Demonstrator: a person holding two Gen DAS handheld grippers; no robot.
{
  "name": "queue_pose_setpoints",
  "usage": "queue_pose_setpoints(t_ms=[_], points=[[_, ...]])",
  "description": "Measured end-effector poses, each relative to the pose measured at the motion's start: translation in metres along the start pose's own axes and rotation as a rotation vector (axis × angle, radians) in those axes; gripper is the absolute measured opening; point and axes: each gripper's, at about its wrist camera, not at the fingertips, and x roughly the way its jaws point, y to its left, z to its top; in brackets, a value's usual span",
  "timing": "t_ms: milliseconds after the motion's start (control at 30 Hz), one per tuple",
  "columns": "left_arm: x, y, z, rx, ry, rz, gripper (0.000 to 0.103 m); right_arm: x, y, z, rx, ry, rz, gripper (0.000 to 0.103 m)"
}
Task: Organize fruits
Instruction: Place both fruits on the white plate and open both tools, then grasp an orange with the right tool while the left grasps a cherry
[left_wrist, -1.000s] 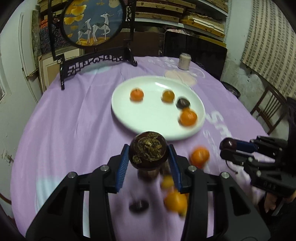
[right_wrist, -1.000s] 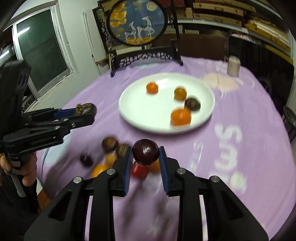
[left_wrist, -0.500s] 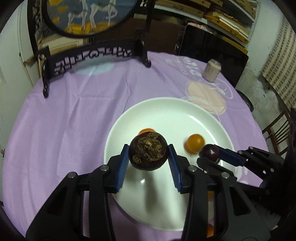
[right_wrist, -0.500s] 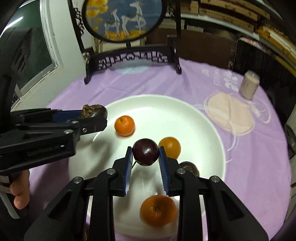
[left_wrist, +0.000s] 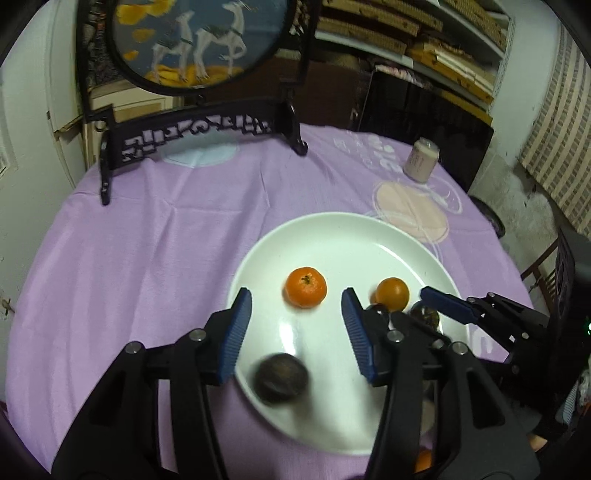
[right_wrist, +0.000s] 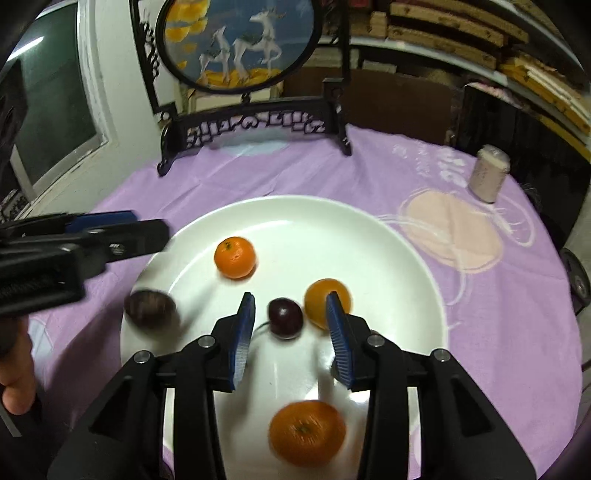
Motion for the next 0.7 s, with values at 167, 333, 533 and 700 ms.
queue_pose_setpoints(t_ms=[167,333,533,700], points=[[-0.058,0.01,-0.028,-0.024,-0.08,0.001,0.058,-0.049,0.004,-0.025,-0.003,-0.03,-0.045,0.04],[-0.101,0.02,-0.091,0.004,-0.093,0.032,0.073,-0.103,0.014,-0.077,0.018,-0.031,-0.007,0.042],[-0.11,0.029,-0.159,0.012,0.011,0.037,0.073,-0.131,0.013,-0.136,0.095,0.015,-0.025,0.042],[-0.114,0.028,-0.189,0.04,0.058,0.025,0.073,-0.127,0.014,-0.152,0.122,0.06,-0.022,0.042]])
